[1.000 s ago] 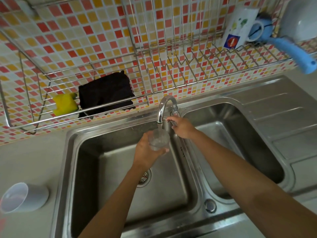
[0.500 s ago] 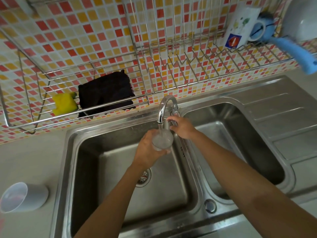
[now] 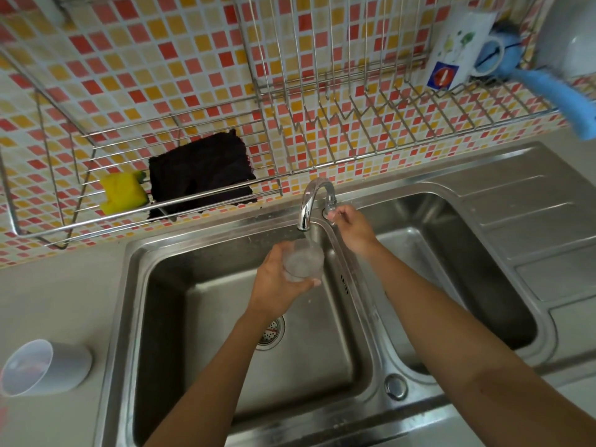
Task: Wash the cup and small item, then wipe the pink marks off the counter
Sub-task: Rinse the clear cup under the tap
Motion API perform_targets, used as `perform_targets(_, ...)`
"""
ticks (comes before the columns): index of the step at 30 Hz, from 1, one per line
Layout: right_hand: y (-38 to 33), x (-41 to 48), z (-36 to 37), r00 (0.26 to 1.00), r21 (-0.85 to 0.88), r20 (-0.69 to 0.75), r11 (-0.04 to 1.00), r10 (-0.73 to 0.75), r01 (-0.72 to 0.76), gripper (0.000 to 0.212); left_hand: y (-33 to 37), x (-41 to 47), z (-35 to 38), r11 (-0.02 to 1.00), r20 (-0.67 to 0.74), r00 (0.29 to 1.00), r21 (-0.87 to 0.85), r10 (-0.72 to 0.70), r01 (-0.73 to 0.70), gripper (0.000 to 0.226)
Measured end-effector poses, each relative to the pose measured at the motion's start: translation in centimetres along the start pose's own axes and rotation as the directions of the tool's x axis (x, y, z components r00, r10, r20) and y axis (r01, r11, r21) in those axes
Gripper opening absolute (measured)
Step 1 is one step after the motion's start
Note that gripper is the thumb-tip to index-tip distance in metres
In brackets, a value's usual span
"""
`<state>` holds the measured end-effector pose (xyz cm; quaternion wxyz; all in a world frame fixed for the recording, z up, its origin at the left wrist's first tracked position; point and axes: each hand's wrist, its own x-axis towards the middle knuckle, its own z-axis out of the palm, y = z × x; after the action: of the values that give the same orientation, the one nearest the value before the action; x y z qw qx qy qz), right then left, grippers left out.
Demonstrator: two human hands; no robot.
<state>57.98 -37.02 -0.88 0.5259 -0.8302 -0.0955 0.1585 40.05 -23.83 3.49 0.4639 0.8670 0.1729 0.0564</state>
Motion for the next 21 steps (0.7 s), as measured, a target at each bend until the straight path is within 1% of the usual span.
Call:
perform_targets(5, 0.0, 0.2, 0.5, 0.999, 0.006, -0.02, 1.0, 0.027, -0.027, 0.022, 0.2, 0.0, -0.1, 0.999, -0.015, 1.0, -0.045, -0.003, 0.002, 0.078)
perform_targets(10, -0.5, -0.1, 0.3, 0.999, -0.042, -0.002, 0.998, 0.05, -0.05, 0.023, 0.2, -0.2, 0.0, 0.999, 0.021, 0.999, -0.012, 0.045, -0.045, 0.078)
perform_targets(12, -0.9, -0.4, 0.0, 1.0, -0.058, 0.005, 0.998, 0.028, -0.028, 0.024, 0.2, -0.3, -0.1, 0.999, 0.0, 0.999, -0.027, 0.038, -0.038, 0.077)
perform_targets(14, -0.8, -1.5, -0.2, 1.0, -0.074, 0.002, 0.997, -0.027, 0.027, 0.026, 0.1, -0.4, -0.1, 0.999, -0.007, 0.999, -0.028, 0.042, -0.042, 0.077)
perform_targets(15, -0.4, -2.4, -0.2, 0.998, -0.087, -0.01, 0.995, -0.057, 0.056, 0.031, 0.0, -0.4, -0.2, 0.998, -0.009, 0.999, -0.024, 0.051, -0.052, 0.078)
perform_targets(17, 1.2, -4.8, 0.0, 0.992, -0.161, -0.079, 0.984, -0.095, 0.082, 0.045, -0.1, -0.6, -0.3, 0.998, -0.022, 0.997, 0.001, 0.07, -0.07, 0.08)
perform_targets(19, 3.5, -7.3, 0.6, 0.982, -0.259, -0.147, 0.963, -0.116, 0.075, 0.052, -0.4, -0.6, -0.4, 0.995, -0.033, 0.996, 0.053, 0.084, -0.082, 0.08)
perform_targets(21, 6.0, -9.9, 1.5, 0.983, -0.363, -0.117, 0.927, -0.139, 0.088, 0.053, -1.2, -0.6, -0.5, 0.99, -0.009, 0.997, 0.122, 0.072, -0.07, 0.081)
